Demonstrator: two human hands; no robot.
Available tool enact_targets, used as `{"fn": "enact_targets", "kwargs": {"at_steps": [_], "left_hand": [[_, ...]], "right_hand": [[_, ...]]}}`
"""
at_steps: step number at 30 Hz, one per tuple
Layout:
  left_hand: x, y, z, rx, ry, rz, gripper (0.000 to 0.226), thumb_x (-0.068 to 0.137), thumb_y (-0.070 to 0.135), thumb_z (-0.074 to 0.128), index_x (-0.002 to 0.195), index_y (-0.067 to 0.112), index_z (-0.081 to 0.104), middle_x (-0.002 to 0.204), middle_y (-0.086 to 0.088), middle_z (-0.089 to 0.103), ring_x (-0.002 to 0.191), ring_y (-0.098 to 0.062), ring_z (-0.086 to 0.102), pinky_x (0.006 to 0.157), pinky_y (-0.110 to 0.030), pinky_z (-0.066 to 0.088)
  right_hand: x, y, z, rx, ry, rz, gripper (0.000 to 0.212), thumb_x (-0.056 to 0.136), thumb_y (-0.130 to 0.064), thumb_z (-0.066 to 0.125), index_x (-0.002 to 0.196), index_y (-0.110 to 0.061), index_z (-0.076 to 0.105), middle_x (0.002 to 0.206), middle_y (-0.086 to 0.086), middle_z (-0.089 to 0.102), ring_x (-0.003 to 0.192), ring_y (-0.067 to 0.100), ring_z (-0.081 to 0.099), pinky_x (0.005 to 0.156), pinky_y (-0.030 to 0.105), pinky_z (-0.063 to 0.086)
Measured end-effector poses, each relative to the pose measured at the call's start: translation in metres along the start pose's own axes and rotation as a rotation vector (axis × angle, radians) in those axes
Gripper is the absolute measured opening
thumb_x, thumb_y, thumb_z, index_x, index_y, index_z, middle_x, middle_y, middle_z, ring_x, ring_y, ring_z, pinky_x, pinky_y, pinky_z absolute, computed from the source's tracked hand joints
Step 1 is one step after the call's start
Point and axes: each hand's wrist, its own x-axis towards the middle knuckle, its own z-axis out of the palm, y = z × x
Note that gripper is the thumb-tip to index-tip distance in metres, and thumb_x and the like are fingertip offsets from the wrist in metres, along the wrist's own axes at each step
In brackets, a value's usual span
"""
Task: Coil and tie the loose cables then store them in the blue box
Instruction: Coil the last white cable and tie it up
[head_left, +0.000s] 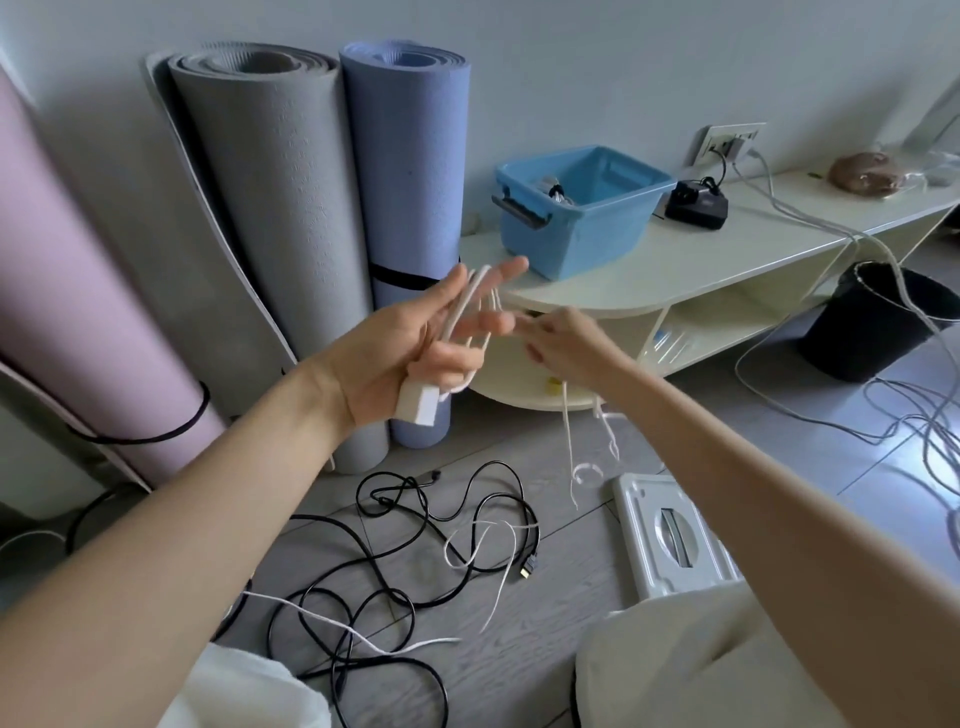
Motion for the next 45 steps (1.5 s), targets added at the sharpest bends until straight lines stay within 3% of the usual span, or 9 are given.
{"fn": "enact_targets", "kwargs": {"at_steps": [3,6,11,16,20,27,35,40,45], "left_hand": [[0.004,0.008,0.002,-0.064,0.117,0.185,0.04,0.097,0.04,0.025,0.129,0.03,0.047,0.119,0.003,0.064,0.079,-0.019,0.071,0.055,-0.015,0.054],[0.009,0.013,-0.016,0.12,0.396,0.245,0.043,0.1,0.045,0.021,0.14,0.039,0.034,0.153,0.009,0.026,0.114,-0.037,0.056,0.081,-0.034,0.054],[0.005,-0.005,-0.054,0.755,0.771,0.209,0.036,0.102,0.035,0.027,0.135,0.031,0.04,0.151,0.009,0.031,0.134,-0.008,0.031,0.111,-0.027,0.021],[-0.006,-0.012,-0.029,0.87,0.411,-0.275,0.041,0.101,0.041,0.025,0.14,0.032,0.036,0.114,-0.002,0.065,0.068,-0.008,0.068,0.073,-0.023,0.044],[-0.014,-0.004,-0.018,0.339,0.172,-0.351,0.048,0.089,0.042,0.04,0.132,0.022,0.052,0.066,-0.015,0.065,0.036,-0.004,0.043,0.095,-0.046,0.049],[-0.01,0.006,-0.011,0.07,-0.187,-0.1,0.047,0.091,0.041,0.028,0.125,0.03,0.059,0.113,-0.006,0.068,0.06,-0.009,0.067,0.091,-0.048,0.051],[0.016,0.015,-0.02,0.111,0.515,0.363,0.044,0.1,0.045,0.021,0.142,0.039,0.03,0.155,0.011,0.021,0.138,-0.028,0.031,0.085,-0.025,0.047],[0.009,-0.002,-0.027,0.569,0.594,0.103,0.044,0.101,0.042,0.024,0.144,0.036,0.027,0.112,0.016,0.059,0.077,-0.014,0.066,0.059,-0.015,0.046],[0.003,-0.009,-0.015,0.711,0.375,-0.101,0.048,0.101,0.022,0.035,0.146,0.032,0.02,0.135,-0.005,0.049,0.073,-0.023,0.071,0.059,-0.014,0.05]], "right_hand": [[-0.008,-0.013,0.022,-0.099,-0.139,-0.107,0.051,0.099,-0.037,0.036,0.059,-0.01,0.051,0.06,0.003,0.053,0.053,0.016,0.046,0.06,0.026,0.038],[-0.015,-0.022,0.03,-0.295,-0.235,-0.209,0.044,0.099,-0.029,0.033,0.056,-0.021,0.038,0.06,0.004,0.046,0.059,0.025,0.042,0.065,0.033,0.037],[-0.022,-0.029,0.017,-0.517,-0.119,-0.458,0.043,0.092,-0.031,0.05,0.055,-0.017,0.033,0.054,0.0,0.036,0.063,0.027,0.038,0.054,0.032,0.032],[-0.01,-0.026,-0.011,-0.511,0.08,-0.481,0.046,0.079,-0.047,0.067,0.054,-0.019,0.039,0.052,-0.003,0.042,0.055,0.019,0.04,0.052,0.03,0.032],[-0.007,-0.018,-0.021,-0.36,0.192,-0.439,0.06,0.071,-0.061,0.063,0.051,-0.012,0.035,0.046,-0.001,0.031,0.048,0.016,0.025,0.049,0.033,0.027],[-0.019,-0.026,-0.004,-0.231,-0.106,-0.315,0.023,0.097,-0.016,0.043,0.087,-0.005,0.06,0.075,0.004,0.052,0.064,0.017,0.047,0.067,0.036,0.044],[-0.021,-0.022,0.018,-0.41,-0.421,-0.241,0.014,0.091,-0.015,0.046,0.081,-0.011,0.054,0.052,-0.002,0.054,0.049,0.01,0.052,0.06,0.025,0.044],[-0.018,-0.024,0.004,-0.502,-0.241,-0.396,0.015,0.091,-0.018,0.054,0.093,-0.012,0.067,0.067,-0.003,0.053,0.069,0.019,0.05,0.069,0.032,0.044],[-0.012,-0.017,-0.007,-0.424,-0.022,-0.5,0.019,0.082,-0.029,0.068,0.091,-0.013,0.072,0.084,0.009,0.069,0.078,0.026,0.061,0.073,0.04,0.05]]}}
